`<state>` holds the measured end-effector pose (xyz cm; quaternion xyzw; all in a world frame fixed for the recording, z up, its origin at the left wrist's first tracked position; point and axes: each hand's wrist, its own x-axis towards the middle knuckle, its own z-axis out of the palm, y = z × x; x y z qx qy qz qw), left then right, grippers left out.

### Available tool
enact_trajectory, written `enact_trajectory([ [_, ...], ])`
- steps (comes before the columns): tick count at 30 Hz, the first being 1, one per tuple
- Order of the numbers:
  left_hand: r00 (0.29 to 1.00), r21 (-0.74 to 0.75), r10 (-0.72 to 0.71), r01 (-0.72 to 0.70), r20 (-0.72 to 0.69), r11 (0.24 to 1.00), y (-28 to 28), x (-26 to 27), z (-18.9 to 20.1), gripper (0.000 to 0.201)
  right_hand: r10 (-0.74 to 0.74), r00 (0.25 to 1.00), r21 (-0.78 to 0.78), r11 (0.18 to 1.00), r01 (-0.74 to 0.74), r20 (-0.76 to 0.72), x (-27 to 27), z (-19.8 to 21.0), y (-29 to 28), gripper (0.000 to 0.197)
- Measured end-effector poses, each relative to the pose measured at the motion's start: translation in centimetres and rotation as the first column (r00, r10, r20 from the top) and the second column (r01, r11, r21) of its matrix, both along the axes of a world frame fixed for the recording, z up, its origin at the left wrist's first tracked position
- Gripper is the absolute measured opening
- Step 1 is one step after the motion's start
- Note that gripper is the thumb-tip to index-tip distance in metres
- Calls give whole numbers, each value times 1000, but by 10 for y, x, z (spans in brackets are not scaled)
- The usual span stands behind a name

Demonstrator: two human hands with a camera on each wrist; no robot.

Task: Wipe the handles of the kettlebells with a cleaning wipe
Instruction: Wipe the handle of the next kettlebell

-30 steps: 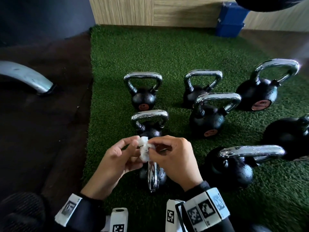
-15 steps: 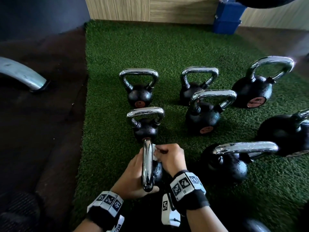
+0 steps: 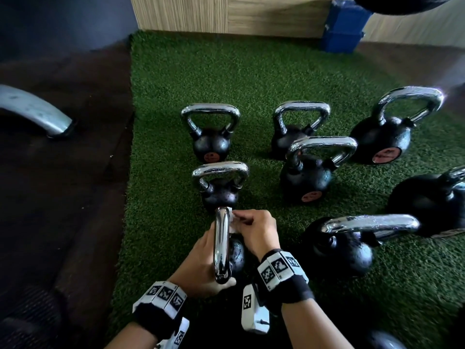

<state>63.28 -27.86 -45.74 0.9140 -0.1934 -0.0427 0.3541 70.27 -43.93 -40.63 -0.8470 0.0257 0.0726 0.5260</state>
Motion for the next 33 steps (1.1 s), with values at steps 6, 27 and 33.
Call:
enact_trajectory([
  [6, 990, -155, 5, -27, -140, 988, 7, 11, 3, 122, 123, 942, -56, 992, -111, 311, -4, 16, 0, 28],
  [27, 935, -168, -55, -5, -350, 986, 18, 32, 3, 80, 317, 949, 114, 943, -314, -6, -16, 40, -3, 16],
  [33, 876, -120, -25, -37, -482, 992, 19, 25, 1, 19, 364, 930, -47, 929, -366, -46, -37, 24, 0, 13],
])
